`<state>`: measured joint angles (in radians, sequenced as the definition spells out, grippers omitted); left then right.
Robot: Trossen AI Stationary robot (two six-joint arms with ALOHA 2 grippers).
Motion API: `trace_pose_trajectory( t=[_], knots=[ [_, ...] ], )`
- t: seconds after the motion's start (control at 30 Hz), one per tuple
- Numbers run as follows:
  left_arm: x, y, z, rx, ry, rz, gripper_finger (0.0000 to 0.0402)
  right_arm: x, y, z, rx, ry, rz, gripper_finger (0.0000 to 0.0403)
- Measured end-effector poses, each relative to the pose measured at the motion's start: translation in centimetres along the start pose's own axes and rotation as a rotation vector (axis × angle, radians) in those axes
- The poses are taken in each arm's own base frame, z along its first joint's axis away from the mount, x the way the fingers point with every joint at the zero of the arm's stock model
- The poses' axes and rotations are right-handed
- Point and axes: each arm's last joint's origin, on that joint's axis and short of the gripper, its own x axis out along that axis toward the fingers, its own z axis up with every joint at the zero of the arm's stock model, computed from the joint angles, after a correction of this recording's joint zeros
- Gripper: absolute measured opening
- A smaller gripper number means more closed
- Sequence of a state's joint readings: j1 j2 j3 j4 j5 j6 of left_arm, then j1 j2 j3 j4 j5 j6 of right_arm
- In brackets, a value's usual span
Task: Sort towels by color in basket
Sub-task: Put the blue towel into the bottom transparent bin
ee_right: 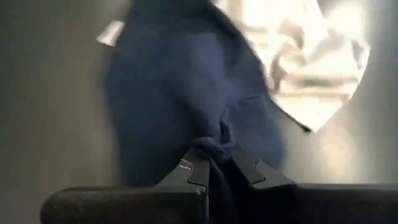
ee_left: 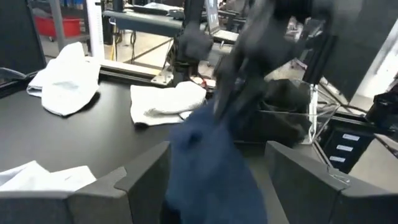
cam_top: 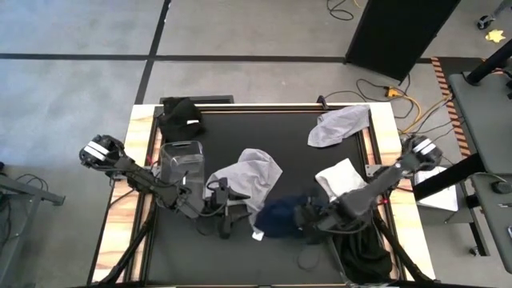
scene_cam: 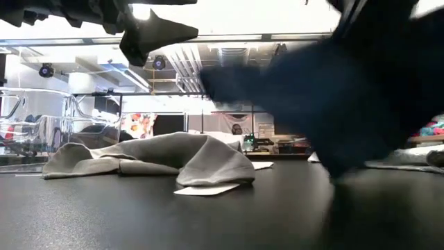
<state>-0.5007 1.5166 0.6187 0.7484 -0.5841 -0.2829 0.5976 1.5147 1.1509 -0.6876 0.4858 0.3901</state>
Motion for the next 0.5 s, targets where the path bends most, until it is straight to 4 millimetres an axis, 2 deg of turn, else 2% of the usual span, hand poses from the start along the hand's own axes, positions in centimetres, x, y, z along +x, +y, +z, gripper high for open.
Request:
trace_pose_trajectory(
  t=[0.1, 0.17, 0.27, 0.4, 0.5],
  knots=[
    [0.1, -0.3, 0.2, 0.002, 0.011, -0.027, 0.0246, -5.1, -0.2, 1.1, 0.006, -0.047, 0.129, 0.0013],
    [0.2, -0.4, 0.3, 0.007, 0.02, -0.033, 0.0246, -8.3, -0.7, 1.3, 0.089, -0.045, 0.244, 0.0013],
    [0.3, -0.5, 0.3, 0.023, 0.037, -0.041, 0.0246, -12.0, -1.6, 0.5, 0.247, 0.07, 0.342, 0.0013],
    [0.3, -0.6, 0.4, 0.064, 0.043, -0.039, 0.0246, -15.2, -3.2, -1.8, 0.379, 0.313, 0.26, 0.0013],
    [0.4, -0.6, 0.5, 0.082, 0.041, -0.04, 0.0246, -16.3, -4.3, -3.2, 0.414, 0.517, 0.148, 0.0013]
  ],
)
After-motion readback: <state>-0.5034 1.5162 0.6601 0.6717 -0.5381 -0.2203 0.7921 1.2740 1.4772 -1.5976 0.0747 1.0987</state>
